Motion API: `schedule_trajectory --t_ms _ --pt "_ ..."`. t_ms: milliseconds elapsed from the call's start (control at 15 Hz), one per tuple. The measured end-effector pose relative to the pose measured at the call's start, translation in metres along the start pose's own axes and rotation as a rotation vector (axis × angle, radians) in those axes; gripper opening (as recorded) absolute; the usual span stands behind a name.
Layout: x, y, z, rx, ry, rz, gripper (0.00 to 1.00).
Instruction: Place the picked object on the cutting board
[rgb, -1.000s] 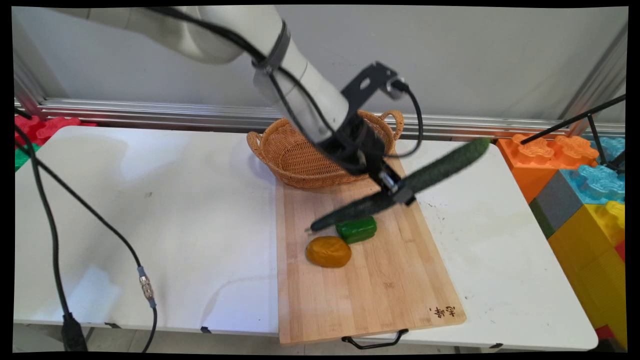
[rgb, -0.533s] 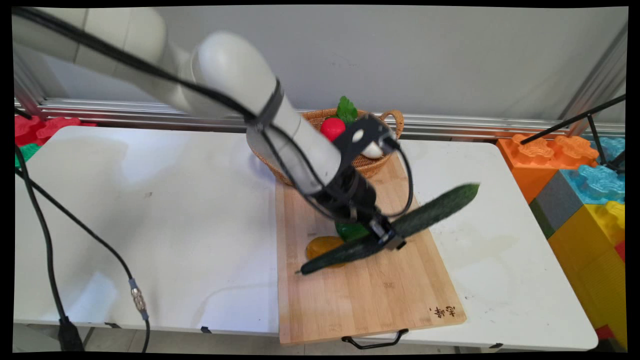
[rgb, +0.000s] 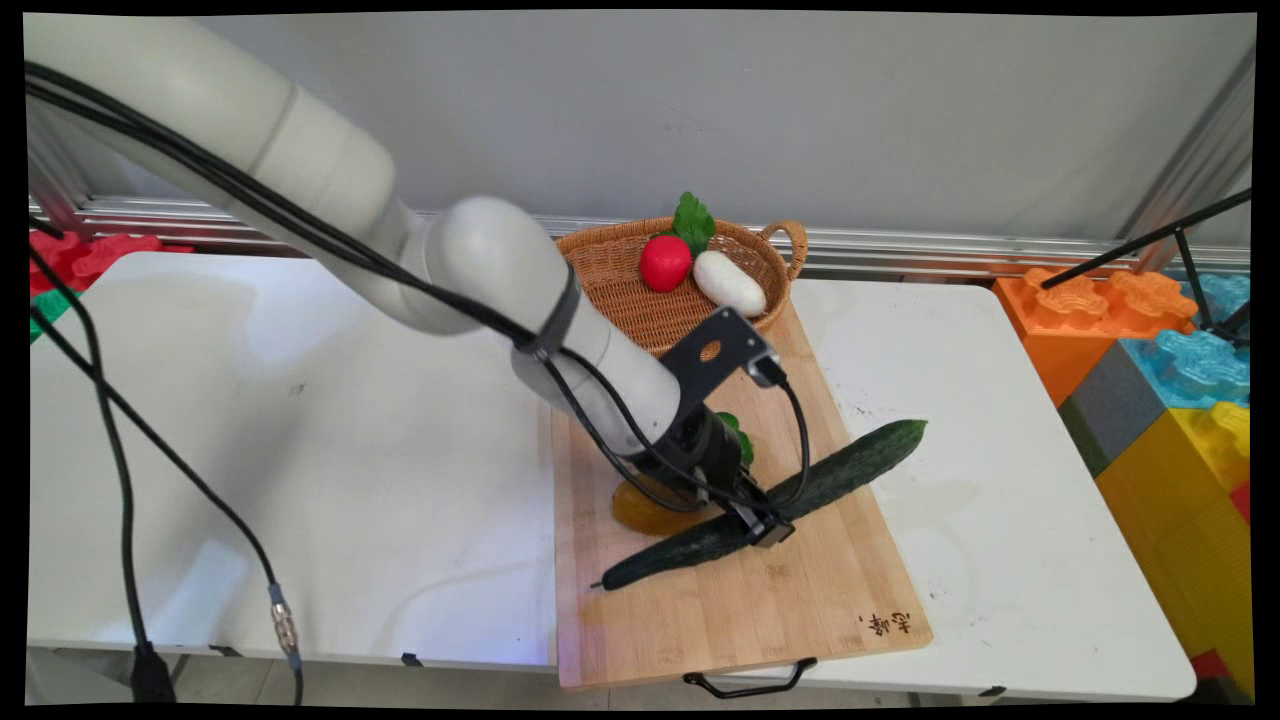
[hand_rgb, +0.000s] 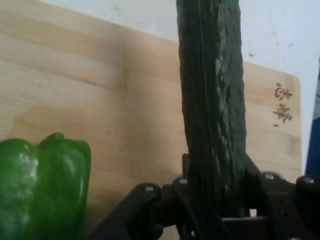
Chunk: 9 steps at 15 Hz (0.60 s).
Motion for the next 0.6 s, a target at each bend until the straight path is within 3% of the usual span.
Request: schedule_trajectory --t_ms 333,400,600 --pt "-0.012 -0.004 0.023 0.003 -0.001 0.005 0.0" --pt "-0.013 -0.004 0.026 0.002 0.001 0.009 1.0" --pt "-0.011 -0.003 0.028 -0.005 0.008 0.017 1.0"
